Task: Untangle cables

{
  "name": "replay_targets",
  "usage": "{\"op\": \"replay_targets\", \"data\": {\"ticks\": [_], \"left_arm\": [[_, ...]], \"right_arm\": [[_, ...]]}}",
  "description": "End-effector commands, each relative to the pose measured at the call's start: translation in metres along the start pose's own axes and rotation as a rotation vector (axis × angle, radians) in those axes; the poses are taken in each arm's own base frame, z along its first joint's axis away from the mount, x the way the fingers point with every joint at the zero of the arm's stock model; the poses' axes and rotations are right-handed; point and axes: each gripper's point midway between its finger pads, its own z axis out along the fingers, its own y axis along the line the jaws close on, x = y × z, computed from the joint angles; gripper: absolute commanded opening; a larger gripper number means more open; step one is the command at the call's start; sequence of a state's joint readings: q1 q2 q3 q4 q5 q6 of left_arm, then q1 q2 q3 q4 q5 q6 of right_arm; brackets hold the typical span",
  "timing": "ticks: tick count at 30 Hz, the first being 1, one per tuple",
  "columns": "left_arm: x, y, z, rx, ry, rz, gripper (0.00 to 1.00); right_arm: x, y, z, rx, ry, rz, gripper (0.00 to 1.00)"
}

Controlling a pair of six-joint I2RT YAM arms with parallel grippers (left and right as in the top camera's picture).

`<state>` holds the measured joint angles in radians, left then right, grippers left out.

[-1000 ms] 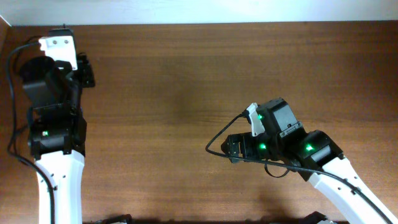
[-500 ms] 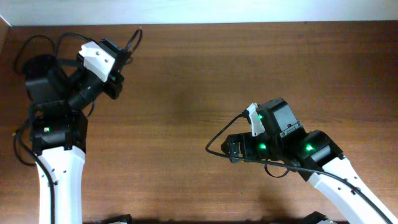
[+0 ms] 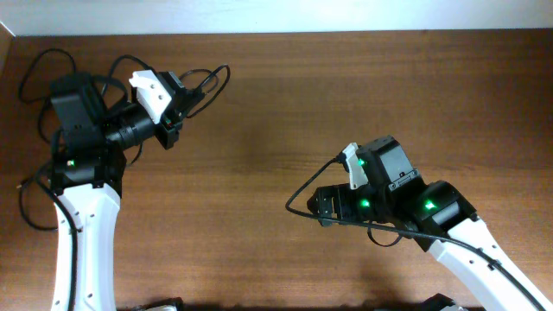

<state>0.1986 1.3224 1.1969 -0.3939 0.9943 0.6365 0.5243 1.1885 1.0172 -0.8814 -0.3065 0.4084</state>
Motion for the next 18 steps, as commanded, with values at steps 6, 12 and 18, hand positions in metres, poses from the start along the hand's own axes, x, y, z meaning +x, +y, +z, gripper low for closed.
{"op": "replay_targets", "data": {"ticks": [6,12,18], "left_arm": [[0.031,0.063,-0.007,-0.333,0.139,-0.234,0.0],[0.056,0.095,0.013,-0.389,0.087,-0.505,0.0],[0.133,0.144,0.006,-0.752,0.115,-0.983,0.0]], "right_arm": [[-0.004,0.001,-0.002,0.0,-0.014,-0.007,0.99],[-0.004,0.001,-0.002,0.0,-0.014,-0.007,0.98],[-0.004,0.001,-0.002,0.0,-0.014,-0.007,0.99]]}}
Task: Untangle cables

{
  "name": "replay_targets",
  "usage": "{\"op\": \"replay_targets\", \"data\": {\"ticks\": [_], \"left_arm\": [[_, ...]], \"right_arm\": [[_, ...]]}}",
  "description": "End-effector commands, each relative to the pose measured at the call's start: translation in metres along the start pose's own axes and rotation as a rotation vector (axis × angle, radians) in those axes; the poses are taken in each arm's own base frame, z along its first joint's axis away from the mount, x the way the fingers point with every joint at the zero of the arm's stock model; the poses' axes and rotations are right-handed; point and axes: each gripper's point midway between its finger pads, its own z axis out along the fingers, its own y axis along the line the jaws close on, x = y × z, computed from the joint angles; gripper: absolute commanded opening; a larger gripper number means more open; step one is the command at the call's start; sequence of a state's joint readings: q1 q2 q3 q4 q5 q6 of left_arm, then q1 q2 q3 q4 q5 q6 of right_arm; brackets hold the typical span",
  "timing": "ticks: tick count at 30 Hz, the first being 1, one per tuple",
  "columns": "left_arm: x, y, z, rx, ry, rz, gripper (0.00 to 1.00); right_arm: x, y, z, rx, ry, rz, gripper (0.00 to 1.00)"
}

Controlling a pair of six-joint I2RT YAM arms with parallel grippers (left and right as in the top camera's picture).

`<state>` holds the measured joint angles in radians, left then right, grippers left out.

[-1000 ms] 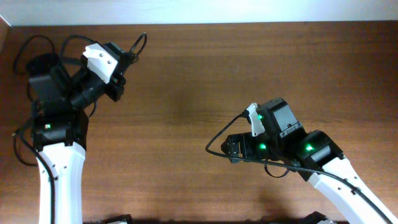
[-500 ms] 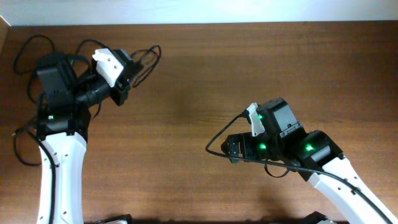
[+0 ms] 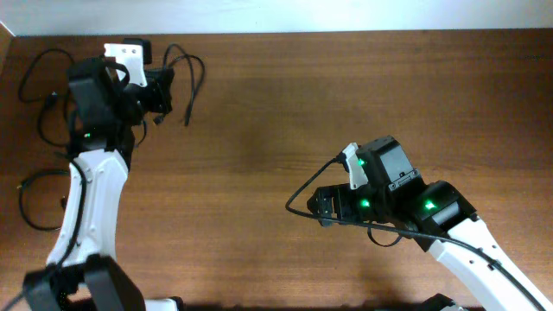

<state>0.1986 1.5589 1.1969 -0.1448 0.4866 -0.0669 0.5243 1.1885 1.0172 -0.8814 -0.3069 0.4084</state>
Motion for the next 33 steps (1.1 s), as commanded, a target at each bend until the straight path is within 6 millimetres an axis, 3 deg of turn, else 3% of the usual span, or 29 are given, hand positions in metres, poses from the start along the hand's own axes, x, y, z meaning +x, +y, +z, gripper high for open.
{"op": "replay_targets", "data": {"ticks": [1,3,9,12,17,21,25,29,33], "left_arm": [[0.014,0.057,0.012,-0.262,-0.019,-0.401,0.0],[0.027,0.068,0.023,-0.293,-0.008,-0.498,0.0],[0.057,0.071,0.049,-0.296,0.069,-0.493,0.0],[0.064,0.084,0.06,-0.33,0.059,-0.468,0.01],[0.087,0.102,0.09,-0.328,0.065,-0.421,0.11],[0.116,0.113,0.11,-0.333,0.1,-0.433,0.09],[0.138,0.111,0.122,-0.286,0.154,-0.424,0.02],[0.135,0.088,0.13,-0.128,0.17,-0.288,0.09],[0.12,0.094,0.129,-0.133,0.118,-0.263,0.23]], "right_arm": [[-0.004,0.001,-0.002,0.0,-0.015,-0.007,0.98],[-0.004,0.001,-0.002,0.0,-0.015,-0.007,0.98],[-0.004,0.001,-0.002,0.0,-0.015,-0.007,0.99],[-0.004,0.001,-0.002,0.0,-0.015,-0.007,0.99],[-0.004,0.001,-0.002,0.0,-0.015,-0.007,0.99],[-0.004,0.001,-0.002,0.0,-0.015,-0.007,0.98],[-0.004,0.001,-0.002,0.0,-0.015,-0.007,0.99],[-0.004,0.001,-0.002,0.0,-0.015,-0.007,0.98],[-0.004,0.001,-0.002,0.0,-0.015,-0.007,0.99]]}}
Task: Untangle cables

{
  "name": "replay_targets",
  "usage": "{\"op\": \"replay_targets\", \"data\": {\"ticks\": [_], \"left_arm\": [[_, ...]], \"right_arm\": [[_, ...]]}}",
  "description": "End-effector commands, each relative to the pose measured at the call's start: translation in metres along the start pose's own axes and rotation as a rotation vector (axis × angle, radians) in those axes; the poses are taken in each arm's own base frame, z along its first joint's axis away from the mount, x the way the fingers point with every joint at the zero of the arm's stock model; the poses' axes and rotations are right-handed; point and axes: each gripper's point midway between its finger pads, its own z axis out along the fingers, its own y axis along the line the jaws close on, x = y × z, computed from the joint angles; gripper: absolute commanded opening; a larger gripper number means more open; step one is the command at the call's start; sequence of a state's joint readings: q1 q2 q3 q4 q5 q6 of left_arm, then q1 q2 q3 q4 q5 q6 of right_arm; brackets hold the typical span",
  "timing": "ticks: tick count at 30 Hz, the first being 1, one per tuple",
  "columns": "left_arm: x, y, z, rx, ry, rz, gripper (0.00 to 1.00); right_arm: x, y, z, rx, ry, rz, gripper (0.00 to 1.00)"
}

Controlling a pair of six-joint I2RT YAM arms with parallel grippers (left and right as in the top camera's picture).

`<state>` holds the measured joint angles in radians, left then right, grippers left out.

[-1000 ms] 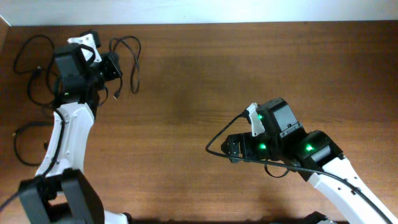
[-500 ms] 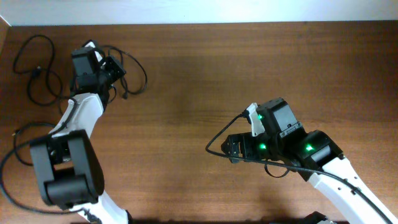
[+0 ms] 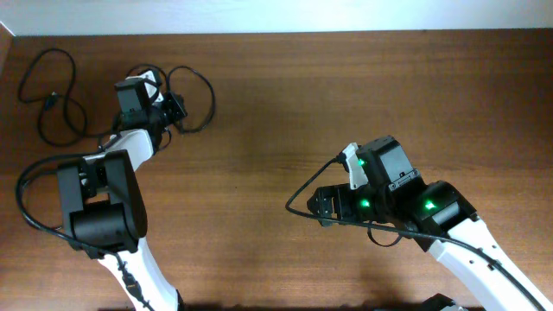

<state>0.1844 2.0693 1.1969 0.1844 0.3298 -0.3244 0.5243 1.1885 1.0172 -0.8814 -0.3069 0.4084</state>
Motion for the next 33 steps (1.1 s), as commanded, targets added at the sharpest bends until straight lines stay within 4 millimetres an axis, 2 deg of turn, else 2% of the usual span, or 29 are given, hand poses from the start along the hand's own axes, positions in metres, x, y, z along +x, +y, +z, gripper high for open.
{"op": "replay_targets", "data": {"ticks": [1,2,3,4,5,7,11,13,15,17,22,27,29,33], "left_arm": [[-0.017,-0.002,0.0,0.042,-0.034,0.058,0.27],[-0.024,-0.002,-0.002,0.051,-0.043,0.057,0.43],[-0.035,-0.006,-0.005,0.071,-0.049,0.084,0.77],[-0.04,-0.007,-0.007,0.07,-0.049,0.108,0.93],[-0.045,-0.009,-0.01,0.064,-0.04,0.16,0.99],[-0.052,-0.001,-0.013,-0.003,-0.016,0.213,0.99],[-0.082,0.046,-0.029,-0.336,-0.054,0.217,0.99],[-0.086,0.057,-0.033,-0.408,-0.07,0.216,0.99],[-0.084,0.06,-0.032,-0.414,-0.054,0.269,0.99],[-0.081,0.067,-0.027,-0.421,-0.047,0.285,0.94],[-0.065,0.105,-0.009,-0.44,-0.023,0.249,0.91],[-0.076,0.105,0.0,-0.414,-0.091,0.26,0.84],[-0.081,0.106,0.004,-0.41,-0.122,0.266,0.77],[-0.076,0.115,0.022,-0.406,-0.159,0.273,0.72]], "right_arm": [[-0.004,0.001,-0.002,0.0,-0.015,-0.007,0.99],[-0.004,0.001,-0.002,0.0,-0.015,-0.007,0.98],[-0.004,0.001,-0.002,0.0,-0.015,-0.007,0.98],[-0.004,0.001,-0.002,0.0,-0.015,-0.007,0.98],[-0.004,0.001,-0.002,0.0,-0.015,-0.007,0.99],[-0.004,0.001,-0.002,0.0,-0.015,-0.007,0.99],[-0.004,0.001,-0.002,0.0,-0.015,-0.007,0.99],[-0.004,0.001,-0.002,0.0,-0.015,-0.007,0.98],[-0.004,0.001,-0.002,0.0,-0.015,-0.007,0.98],[-0.004,0.001,-0.002,0.0,-0.015,-0.007,0.98],[-0.004,0.001,-0.002,0.0,-0.015,-0.007,0.99],[-0.004,0.001,-0.002,0.0,-0.015,-0.007,0.98],[-0.004,0.001,-0.002,0.0,-0.015,-0.007,0.98],[-0.004,0.001,-0.002,0.0,-0.015,-0.007,0.99]]}}
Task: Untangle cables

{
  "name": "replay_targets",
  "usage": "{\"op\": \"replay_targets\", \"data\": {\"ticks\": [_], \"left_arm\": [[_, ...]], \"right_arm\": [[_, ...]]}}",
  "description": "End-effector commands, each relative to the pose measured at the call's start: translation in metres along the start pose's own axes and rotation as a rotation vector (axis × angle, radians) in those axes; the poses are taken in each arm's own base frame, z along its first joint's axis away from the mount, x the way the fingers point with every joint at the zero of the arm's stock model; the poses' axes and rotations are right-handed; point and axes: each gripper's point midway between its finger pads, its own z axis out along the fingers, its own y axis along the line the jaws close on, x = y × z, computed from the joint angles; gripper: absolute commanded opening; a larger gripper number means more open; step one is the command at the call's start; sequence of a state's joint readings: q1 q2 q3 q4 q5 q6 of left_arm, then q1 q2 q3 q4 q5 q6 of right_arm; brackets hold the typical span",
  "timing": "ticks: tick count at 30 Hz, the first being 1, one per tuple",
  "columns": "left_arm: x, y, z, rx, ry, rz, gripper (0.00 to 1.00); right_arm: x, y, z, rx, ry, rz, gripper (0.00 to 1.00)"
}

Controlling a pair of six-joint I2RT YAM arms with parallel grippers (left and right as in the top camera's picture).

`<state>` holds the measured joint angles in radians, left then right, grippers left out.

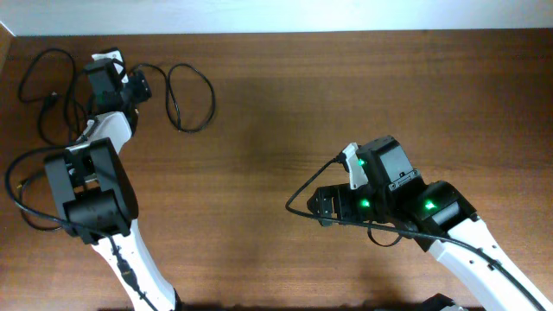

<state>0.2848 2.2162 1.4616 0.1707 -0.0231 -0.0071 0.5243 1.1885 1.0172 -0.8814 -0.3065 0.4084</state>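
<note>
A black cable (192, 97) lies on the table at the back left as one open loop, its tail running left to the left gripper (138, 84). A second black cable (54, 93) lies coiled at the far back left corner. The left gripper sits between the two, low over the table. From overhead its fingers are too small and dark to read. The right gripper (321, 206) hangs near the table's middle right, pointing left, away from both cables. Its jaw gap cannot be made out either.
The left arm's own black lead (24, 194) loops beside its base at the left edge. Another thin lead (298, 197) from the right arm arcs out past the right gripper. The white back wall (276, 13) borders the table.
The left gripper has shifted left and slightly back, away from the looped cable. The loop now lies wider and flatter on the table. The right arm has not moved.
The left gripper first held a bundle of black cable raised near the back left, then further left and back. Later it was down at the table with a loop to its right. Now the loop lies spread apart from the corner coil.
</note>
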Motion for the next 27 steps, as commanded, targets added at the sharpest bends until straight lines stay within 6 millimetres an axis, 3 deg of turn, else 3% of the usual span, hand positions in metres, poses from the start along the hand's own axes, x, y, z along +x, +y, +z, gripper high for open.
{"op": "replay_targets", "data": {"ticks": [1,6,7,9,11,14,19,21,22,25,27], "left_arm": [[0.028,-0.002,0.025,0.008,0.019,0.009,0.7],[0.045,-0.002,0.036,0.008,0.032,0.009,0.69],[0.047,-0.002,0.037,0.008,0.037,0.009,0.64],[0.046,-0.002,0.037,0.008,0.031,0.008,0.36],[0.039,-0.003,0.037,0.01,0.005,0.009,0.19],[0.033,-0.011,0.034,0.054,-0.007,0.009,0.02],[-0.004,-0.037,0.01,0.188,-0.066,0.017,0.0],[-0.009,-0.051,0.0,0.259,-0.054,0.021,0.0],[-0.004,-0.06,-0.006,0.304,-0.015,0.02,0.0],[0.021,-0.063,-0.011,0.312,0.102,0.009,0.02],[0.047,-0.065,-0.016,0.313,0.213,-0.013,0.1]], "right_arm": [[-0.004,0.001,-0.002,0.0,-0.014,-0.007,0.99],[-0.004,0.001,-0.002,0.0,-0.014,-0.007,0.99],[-0.004,0.001,-0.002,0.0,-0.014,-0.007,0.98],[-0.004,0.001,-0.002,0.0,-0.014,-0.007,0.99],[-0.004,0.001,-0.002,0.0,-0.014,-0.007,0.99],[-0.004,0.001,-0.002,0.0,-0.014,-0.007,0.98],[-0.004,0.001,-0.002,0.0,-0.014,-0.007,0.98],[-0.004,0.001,-0.002,0.0,-0.014,-0.007,0.99],[-0.004,0.001,-0.002,0.0,-0.014,-0.007,0.98],[-0.004,0.001,-0.002,0.0,-0.014,-0.007,0.99],[-0.004,0.001,-0.002,0.0,-0.014,-0.007,0.99]]}}
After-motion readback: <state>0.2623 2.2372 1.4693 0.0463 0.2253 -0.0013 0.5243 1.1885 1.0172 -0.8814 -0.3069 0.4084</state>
